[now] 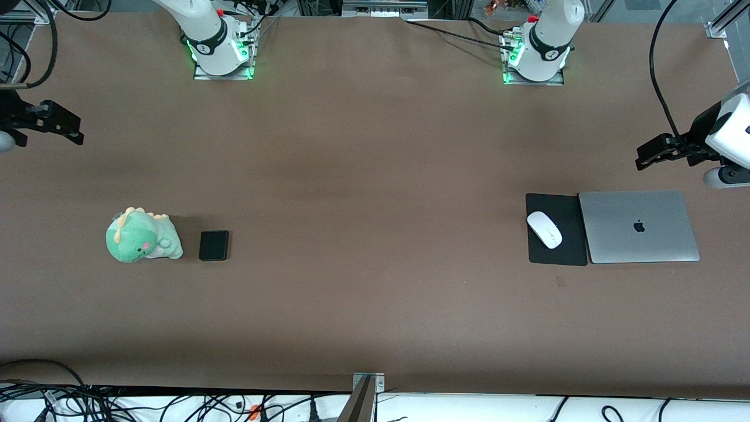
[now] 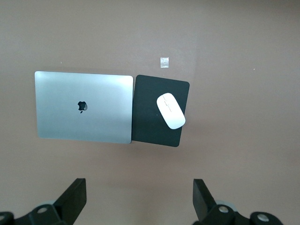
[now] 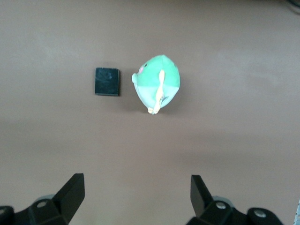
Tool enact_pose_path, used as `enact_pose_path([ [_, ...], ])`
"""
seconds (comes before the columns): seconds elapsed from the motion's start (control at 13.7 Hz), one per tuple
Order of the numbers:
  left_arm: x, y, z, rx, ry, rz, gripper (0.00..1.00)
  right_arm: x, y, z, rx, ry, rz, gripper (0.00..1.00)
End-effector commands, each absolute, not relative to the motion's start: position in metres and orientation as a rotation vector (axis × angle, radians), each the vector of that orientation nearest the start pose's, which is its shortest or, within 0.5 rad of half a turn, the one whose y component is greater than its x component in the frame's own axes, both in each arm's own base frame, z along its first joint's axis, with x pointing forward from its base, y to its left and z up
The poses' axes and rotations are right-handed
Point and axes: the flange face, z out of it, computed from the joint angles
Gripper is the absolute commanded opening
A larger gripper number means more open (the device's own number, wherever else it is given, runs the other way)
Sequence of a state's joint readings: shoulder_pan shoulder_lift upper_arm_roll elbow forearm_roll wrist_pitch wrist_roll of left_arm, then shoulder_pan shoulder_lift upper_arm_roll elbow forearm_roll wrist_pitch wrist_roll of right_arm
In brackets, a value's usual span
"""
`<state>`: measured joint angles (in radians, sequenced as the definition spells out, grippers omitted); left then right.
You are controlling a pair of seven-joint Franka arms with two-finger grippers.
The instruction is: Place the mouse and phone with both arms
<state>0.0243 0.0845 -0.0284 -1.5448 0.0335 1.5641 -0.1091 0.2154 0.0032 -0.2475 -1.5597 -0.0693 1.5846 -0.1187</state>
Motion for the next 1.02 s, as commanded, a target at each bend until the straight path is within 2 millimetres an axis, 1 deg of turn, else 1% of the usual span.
enact_pose_path([
  [0.0,0.5797,0.0017,0.5942,-3.105,-0.157,0.102,1.00,0.5564,-0.0259,0.6422,-3.215,-0.123,-0.041,1.00],
  [0.22,0.5797,0.0017,0.5942,-3.105,-0.157,0.102,1.00,0.5560,-0.0220,0.6484,-3.179,-0.120,-0.064,1.00],
  [0.95,0.5801,-0.0001,0.5934,-3.104,-0.169,0.104,1.00,0.5538,-0.0240,0.6478,-3.157,-0.111,-0.044,1.00],
])
